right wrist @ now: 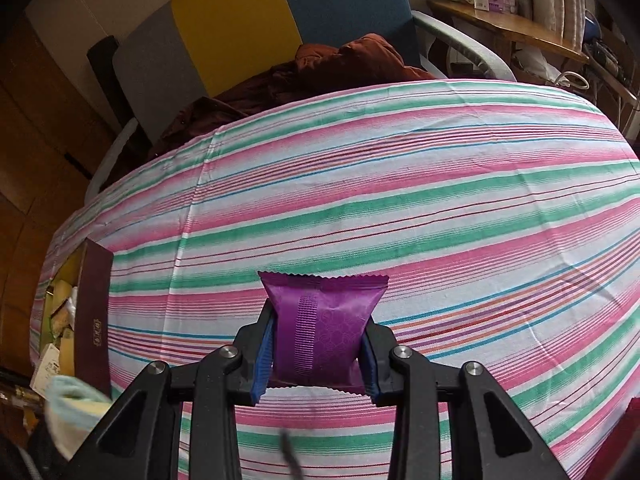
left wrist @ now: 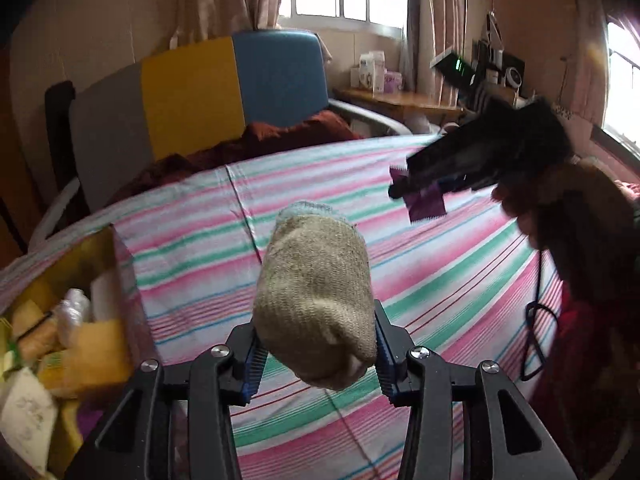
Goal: Organize objects
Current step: 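Carry the sock with the left gripper while the right carries the purple packet to the tray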
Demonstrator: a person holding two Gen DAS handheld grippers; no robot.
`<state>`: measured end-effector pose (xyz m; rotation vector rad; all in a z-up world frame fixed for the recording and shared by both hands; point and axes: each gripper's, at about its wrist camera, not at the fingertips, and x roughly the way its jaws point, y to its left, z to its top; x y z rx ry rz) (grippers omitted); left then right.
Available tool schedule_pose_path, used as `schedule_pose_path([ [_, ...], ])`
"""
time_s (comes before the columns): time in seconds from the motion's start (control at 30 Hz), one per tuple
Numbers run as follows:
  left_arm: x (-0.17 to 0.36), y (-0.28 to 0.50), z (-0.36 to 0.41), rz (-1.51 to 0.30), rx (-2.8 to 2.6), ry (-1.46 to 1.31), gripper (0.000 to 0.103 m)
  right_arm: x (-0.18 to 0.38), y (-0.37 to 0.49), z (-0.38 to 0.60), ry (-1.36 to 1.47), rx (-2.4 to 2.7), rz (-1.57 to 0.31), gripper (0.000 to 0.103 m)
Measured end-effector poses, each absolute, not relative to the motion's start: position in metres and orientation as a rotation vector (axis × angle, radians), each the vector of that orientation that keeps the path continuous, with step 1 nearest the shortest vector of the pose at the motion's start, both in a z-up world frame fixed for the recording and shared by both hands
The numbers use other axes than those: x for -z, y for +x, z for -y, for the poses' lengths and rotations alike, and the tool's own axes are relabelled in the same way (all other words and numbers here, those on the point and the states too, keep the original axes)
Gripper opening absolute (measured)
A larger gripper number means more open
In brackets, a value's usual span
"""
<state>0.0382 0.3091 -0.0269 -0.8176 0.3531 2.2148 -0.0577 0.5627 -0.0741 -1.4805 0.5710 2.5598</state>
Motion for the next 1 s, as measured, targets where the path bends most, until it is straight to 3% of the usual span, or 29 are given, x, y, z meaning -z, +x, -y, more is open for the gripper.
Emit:
schedule_pose_path([
  [0.5,0.001,0.02,-0.205,-0.214,-2.414,-0.853,0.046,0.088,-0.07,-0.517,-1.614,-2.485,-0.235,0.036],
  [1.0,0.024,0.005,-0.093,-0.077,-2.58,-0.988,0.046,0.031,-0.062,-0.34,-1.629,-2.945,-0.269,0.035],
])
